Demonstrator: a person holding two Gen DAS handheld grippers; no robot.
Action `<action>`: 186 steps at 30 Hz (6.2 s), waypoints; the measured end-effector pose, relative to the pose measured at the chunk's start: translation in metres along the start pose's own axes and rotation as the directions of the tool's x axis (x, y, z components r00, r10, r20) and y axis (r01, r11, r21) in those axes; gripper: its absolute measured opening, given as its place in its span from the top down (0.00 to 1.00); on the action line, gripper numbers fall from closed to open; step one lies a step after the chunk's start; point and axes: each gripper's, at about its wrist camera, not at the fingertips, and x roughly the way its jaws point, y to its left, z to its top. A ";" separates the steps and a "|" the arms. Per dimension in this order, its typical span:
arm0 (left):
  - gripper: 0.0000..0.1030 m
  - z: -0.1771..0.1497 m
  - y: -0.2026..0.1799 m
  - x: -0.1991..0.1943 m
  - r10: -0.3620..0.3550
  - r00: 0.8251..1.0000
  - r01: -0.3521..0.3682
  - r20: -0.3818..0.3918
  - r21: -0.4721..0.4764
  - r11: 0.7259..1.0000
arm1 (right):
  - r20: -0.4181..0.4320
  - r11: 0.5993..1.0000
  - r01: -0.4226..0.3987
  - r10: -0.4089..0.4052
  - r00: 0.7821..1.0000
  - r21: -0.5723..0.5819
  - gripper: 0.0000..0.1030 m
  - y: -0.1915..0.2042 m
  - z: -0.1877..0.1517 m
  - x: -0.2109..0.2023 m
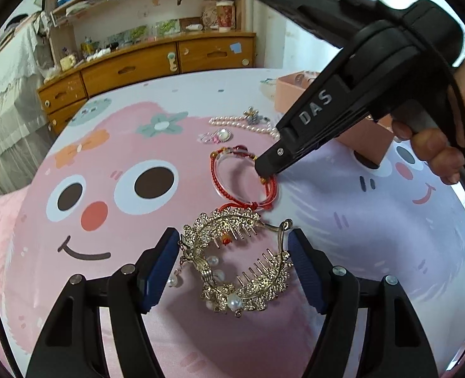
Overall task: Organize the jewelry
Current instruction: 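Lift the gold comb with the left tool while the right tool grasps the red bead bracelet, then drop the comb into the pink box with the left tool while the right tool drops the red bracelet in, then grasp the pearl necklace with the right tool while the left tool reaches toward the rings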
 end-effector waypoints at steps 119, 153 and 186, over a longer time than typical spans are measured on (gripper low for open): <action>0.15 0.154 -0.076 0.046 -0.026 0.974 0.031 -0.223 0.016 0.999 | 0.265 0.909 -0.005 -0.117 0.957 0.417 0.59 -0.161 -0.051 -0.144; 0.38 0.128 0.040 0.102 -0.204 0.948 0.254 -0.244 0.197 0.947 | 0.401 0.901 0.389 -0.434 0.807 0.193 0.59 0.001 -0.025 -0.019; 0.81 0.120 0.060 0.100 -0.177 0.961 0.221 -0.212 0.206 0.953 | 0.355 0.960 0.147 -0.227 0.907 0.237 0.95 -0.002 -0.012 -0.006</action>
